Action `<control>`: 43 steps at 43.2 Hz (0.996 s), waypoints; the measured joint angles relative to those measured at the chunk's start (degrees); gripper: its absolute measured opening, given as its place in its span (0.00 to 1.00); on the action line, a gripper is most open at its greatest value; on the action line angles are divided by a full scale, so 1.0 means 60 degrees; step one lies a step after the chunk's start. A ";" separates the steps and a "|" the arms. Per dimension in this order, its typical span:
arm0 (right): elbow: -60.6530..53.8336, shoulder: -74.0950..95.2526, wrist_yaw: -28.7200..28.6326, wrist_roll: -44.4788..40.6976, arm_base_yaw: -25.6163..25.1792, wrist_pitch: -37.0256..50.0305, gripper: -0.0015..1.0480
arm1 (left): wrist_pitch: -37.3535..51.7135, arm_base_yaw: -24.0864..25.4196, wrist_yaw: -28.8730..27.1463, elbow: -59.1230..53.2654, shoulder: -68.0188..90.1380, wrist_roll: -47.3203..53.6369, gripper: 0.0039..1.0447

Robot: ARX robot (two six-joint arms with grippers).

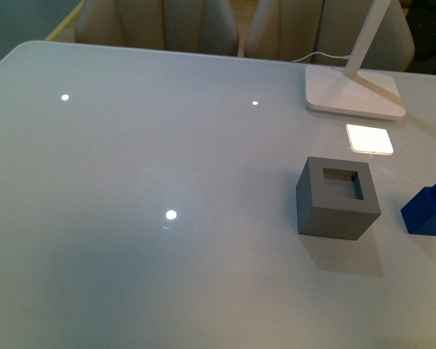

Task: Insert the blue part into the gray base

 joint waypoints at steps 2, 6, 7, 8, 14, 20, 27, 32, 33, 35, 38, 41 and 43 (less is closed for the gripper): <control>0.0000 0.0000 0.0000 0.0000 0.0000 0.0000 0.91 | 0.0000 0.0000 0.0000 0.0000 0.0000 0.0000 0.93; 0.0000 0.0000 0.0000 0.0000 0.0000 0.0000 0.91 | 0.0000 0.0000 0.0000 0.0000 0.0000 0.0004 0.93; 0.0000 0.0000 0.0000 0.0000 0.0000 0.0000 0.91 | 0.0000 0.0000 0.0000 0.0000 0.0000 0.0004 0.93; 0.0000 0.0000 0.0000 0.0000 0.0000 0.0000 0.91 | 0.0000 0.0000 0.0000 0.0000 0.0000 0.0004 0.93; 0.0000 0.0000 0.0000 0.0000 0.0000 0.0000 0.91 | 0.0000 0.0000 0.0000 0.0000 0.0000 0.0004 0.93; 0.0000 0.0000 0.0000 0.0000 0.0000 0.0000 0.91 | 0.0000 0.0000 0.0000 0.0000 0.0000 0.0000 0.93; 0.0000 0.0000 0.0000 0.0000 0.0000 0.0000 0.91 | 0.0000 0.0000 0.0000 0.0000 0.0000 0.0004 0.93; 0.0000 0.0015 0.0022 0.0004 0.0015 -0.0015 0.91 | 0.0000 0.0000 0.0000 0.0000 0.0000 0.0004 0.93; 0.0040 0.0120 0.0408 0.0117 0.0142 -0.0186 0.91 | 0.0000 0.0000 0.0000 0.0000 0.0000 0.0000 0.93; 0.0284 0.0550 0.2106 0.0444 0.0634 -0.0852 0.91 | 0.0000 0.0000 0.0004 0.0000 0.0000 0.0004 0.93; 0.0463 0.1450 0.3960 0.0812 0.0892 -0.1286 0.91 | 0.0000 0.0000 0.0000 0.0000 -0.0004 0.0004 0.93; 0.0583 0.2025 0.4160 0.1067 0.0605 -0.1231 0.91 | -0.0004 0.0000 -0.0007 0.0000 0.0000 0.0000 0.93; 0.0747 0.2422 0.3712 0.1144 0.0211 -0.1107 0.91 | 0.0000 0.0004 0.0000 0.0000 0.0000 0.0004 0.93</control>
